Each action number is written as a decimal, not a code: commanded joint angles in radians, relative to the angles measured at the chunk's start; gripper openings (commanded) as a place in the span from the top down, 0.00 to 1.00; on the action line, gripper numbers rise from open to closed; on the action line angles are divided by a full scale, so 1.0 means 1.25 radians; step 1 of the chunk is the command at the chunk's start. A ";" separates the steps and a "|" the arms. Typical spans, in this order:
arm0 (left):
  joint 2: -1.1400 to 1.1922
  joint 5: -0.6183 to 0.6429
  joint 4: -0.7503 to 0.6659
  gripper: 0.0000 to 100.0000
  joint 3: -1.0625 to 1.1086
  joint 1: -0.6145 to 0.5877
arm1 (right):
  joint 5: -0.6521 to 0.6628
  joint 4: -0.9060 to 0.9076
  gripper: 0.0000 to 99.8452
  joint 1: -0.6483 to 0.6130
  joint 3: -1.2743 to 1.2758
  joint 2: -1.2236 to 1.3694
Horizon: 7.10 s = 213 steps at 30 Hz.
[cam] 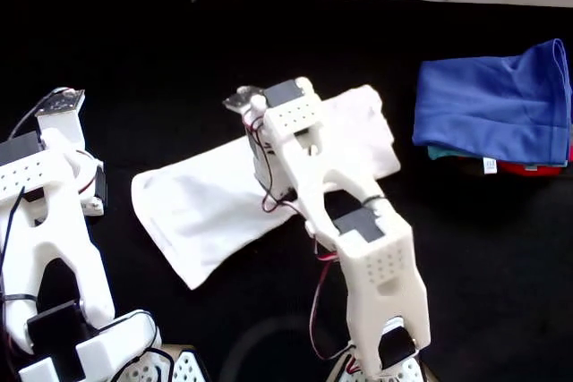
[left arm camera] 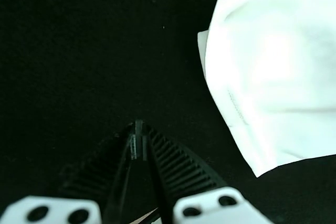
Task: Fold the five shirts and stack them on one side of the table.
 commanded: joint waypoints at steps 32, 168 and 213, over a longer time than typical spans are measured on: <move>-0.001 -0.002 -0.001 0.99 -0.026 0.040 | 0.140 -0.169 0.99 0.247 0.063 -0.089; 0.433 0.195 -0.072 0.99 -0.114 0.116 | 0.086 0.107 0.99 0.186 -0.495 -0.400; 0.813 0.056 0.171 0.83 -0.672 -0.110 | 0.090 -0.073 0.99 0.185 0.327 -0.848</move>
